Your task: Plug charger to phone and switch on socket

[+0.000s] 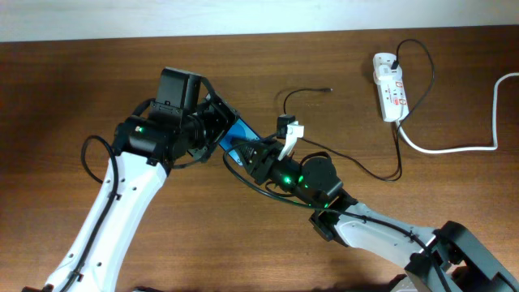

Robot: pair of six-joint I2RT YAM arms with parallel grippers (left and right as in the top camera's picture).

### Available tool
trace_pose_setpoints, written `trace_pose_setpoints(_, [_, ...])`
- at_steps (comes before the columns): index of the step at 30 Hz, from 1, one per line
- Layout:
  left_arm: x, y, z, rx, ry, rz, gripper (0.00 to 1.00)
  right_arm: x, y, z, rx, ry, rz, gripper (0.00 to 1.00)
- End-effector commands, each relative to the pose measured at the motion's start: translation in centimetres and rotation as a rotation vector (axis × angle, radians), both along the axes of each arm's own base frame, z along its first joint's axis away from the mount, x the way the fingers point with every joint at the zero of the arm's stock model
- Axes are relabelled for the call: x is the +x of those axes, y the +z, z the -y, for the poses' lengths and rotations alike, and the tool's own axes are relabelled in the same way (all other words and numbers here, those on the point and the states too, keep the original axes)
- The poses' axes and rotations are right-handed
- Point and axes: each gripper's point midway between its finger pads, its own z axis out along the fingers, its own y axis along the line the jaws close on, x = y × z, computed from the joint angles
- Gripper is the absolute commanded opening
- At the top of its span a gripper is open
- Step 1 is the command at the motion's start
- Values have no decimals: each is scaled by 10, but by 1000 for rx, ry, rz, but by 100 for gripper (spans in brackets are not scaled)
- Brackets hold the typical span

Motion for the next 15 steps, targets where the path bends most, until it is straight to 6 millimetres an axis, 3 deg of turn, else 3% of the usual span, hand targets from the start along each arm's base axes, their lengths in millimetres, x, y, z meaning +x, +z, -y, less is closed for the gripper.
trace_pose_setpoints(1, [0, 19, 2, -31, 1, 41, 57, -13, 10, -16, 14, 80, 28, 23])
trace_pose_setpoints(5, [-1, 18, 2, -22, -10, 43, 57, -13, 9, -16, 13, 79, 27, 15])
trace_pose_setpoints(15, [-1, 18, 1, -19, -8, 43, 58, -20, 12, -20, 19, 121, 37, 7])
